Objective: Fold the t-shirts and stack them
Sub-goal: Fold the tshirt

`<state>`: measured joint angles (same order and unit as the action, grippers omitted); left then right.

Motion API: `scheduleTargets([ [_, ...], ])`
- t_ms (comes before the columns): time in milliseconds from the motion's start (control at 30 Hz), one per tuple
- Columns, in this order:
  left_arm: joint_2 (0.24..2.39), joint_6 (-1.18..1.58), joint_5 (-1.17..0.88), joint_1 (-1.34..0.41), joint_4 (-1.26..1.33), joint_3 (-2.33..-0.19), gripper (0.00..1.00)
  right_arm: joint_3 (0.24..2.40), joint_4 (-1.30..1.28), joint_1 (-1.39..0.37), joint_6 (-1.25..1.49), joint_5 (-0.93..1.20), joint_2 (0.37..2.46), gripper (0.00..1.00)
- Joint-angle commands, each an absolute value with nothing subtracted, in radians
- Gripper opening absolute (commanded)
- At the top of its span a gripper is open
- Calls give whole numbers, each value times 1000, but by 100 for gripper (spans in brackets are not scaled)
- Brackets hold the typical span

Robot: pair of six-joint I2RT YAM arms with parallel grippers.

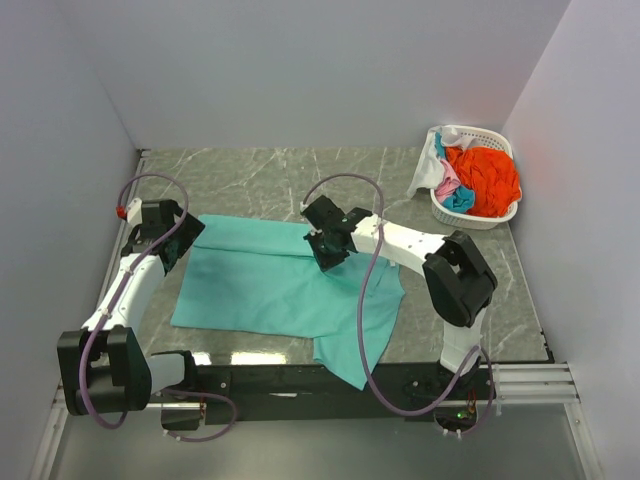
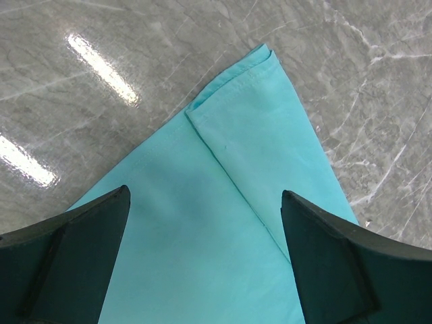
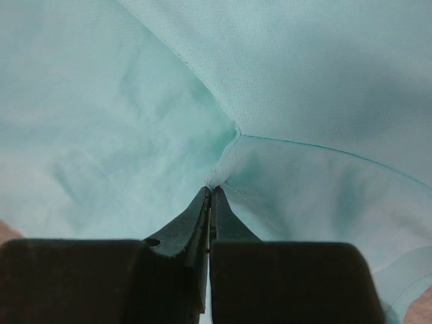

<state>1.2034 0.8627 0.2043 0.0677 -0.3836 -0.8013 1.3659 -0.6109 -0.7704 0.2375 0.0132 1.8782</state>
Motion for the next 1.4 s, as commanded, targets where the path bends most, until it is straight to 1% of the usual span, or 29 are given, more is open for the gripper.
scheduleTargets([
  [0, 1174, 874, 213, 64, -380, -815, 99, 1394, -644, -785, 276, 58, 1825, 0],
  [333, 1166, 876, 215, 64, -388, -819, 99, 1471, -652, -788, 357, 121, 1874, 0],
  [433, 1161, 881, 215, 64, -387, -818, 99, 1483, -650, -790, 370, 150, 1887, 5],
  [500, 1158, 885, 212, 63, -387, -818, 99, 1493, -664, -795, 362, 132, 1891, 13],
  [533, 1158, 884, 210, 64, -385, -818, 99, 1493, -678, -795, 362, 117, 1890, 26],
  [600, 1158, 885, 204, 66, -382, -821, 99, 1483, -692, -795, 356, 65, 1873, 43],
  [633, 1157, 881, 198, 64, -373, -821, 99, 1480, -702, -795, 354, 42, 1862, 54],
  [700, 1160, 877, 187, 64, -359, -822, 99, 1460, -709, -795, 359, 2, 1824, 61],
  [733, 1161, 876, 170, 64, -351, -822, 99, 1456, -716, -793, 362, -32, 1809, 69],
  [767, 1166, 874, 163, 64, -342, -824, 100, 1448, -716, -792, 374, -49, 1796, 71],
  [800, 1170, 873, 152, 64, -324, -824, 100, 1431, -718, -788, 382, -64, 1769, 75],
  [833, 1173, 870, 131, 64, -313, -825, 99, 1419, -718, -782, 385, -67, 1758, 77],
  [933, 1201, 865, 107, 64, -270, -827, 99, 1349, -690, -744, 402, -35, 1714, 78],
  [1033, 1244, 862, 74, 64, -235, -841, 99, 1292, -672, -678, 416, -25, 1687, 81],
  [1200, 1353, 859, 9, 66, -176, -876, 99, 1197, -603, -566, 400, 72, 1670, 81],
  [1367, 1459, 865, -51, 63, -104, -888, 99, 1158, -581, -537, 391, 71, 1667, 81],
])
